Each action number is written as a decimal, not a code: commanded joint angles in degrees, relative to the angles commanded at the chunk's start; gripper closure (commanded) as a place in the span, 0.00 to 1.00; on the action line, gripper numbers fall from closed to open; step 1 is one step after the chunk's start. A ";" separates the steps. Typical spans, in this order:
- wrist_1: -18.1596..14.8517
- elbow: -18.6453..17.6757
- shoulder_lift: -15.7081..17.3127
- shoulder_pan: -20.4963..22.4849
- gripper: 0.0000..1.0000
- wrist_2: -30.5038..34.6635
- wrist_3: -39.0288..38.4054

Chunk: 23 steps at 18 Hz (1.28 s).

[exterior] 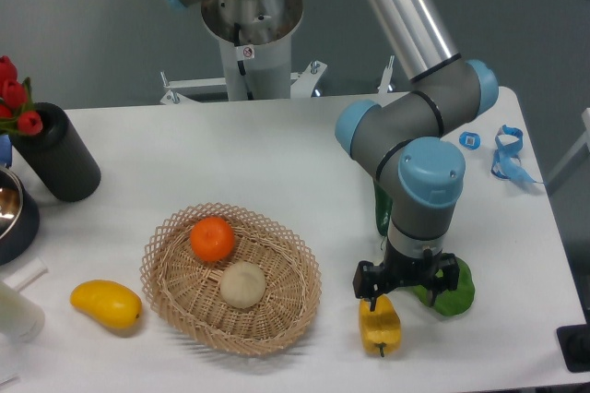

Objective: Pick up the yellow pepper from the table
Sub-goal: 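Lower the gripper around the yellow pepper's stem end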

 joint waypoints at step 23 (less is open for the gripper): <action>1.85 -0.44 -2.64 -1.58 0.00 0.09 1.85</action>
